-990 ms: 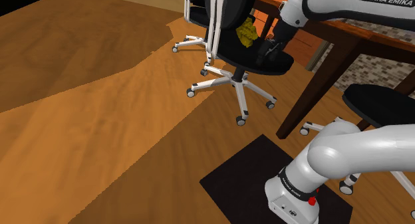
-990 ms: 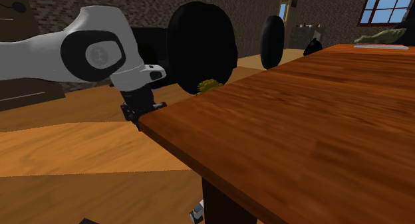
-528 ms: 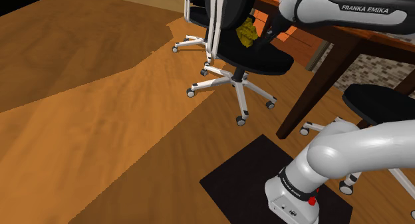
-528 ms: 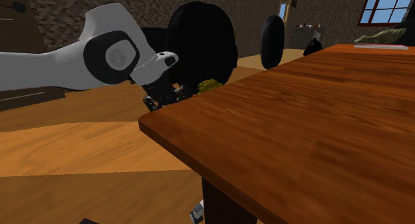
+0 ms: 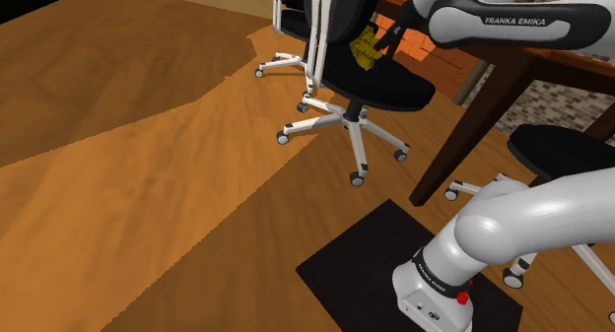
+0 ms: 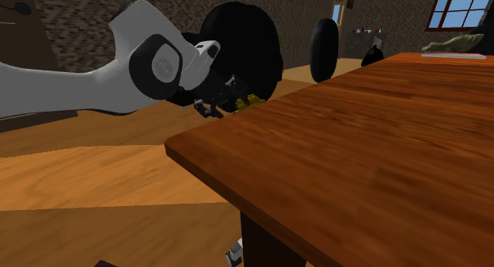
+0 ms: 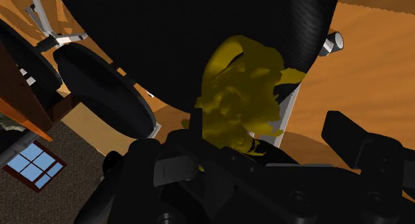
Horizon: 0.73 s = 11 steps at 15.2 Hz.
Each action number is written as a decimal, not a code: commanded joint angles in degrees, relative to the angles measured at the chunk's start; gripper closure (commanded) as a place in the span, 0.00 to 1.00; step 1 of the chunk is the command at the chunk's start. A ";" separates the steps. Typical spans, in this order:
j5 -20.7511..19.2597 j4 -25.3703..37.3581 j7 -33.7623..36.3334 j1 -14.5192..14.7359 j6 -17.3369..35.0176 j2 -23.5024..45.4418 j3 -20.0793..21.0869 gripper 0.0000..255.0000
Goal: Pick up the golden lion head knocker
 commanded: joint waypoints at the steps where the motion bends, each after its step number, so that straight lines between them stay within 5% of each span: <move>1: -1.66 0.78 -1.12 -0.04 4.45 1.20 -0.55 0.00; 10: -4.29 -4.49 1.58 -1.72 10.12 1.72 -0.52 0.00; 11: -4.24 -4.03 1.68 -1.65 10.16 2.24 -0.47 1.00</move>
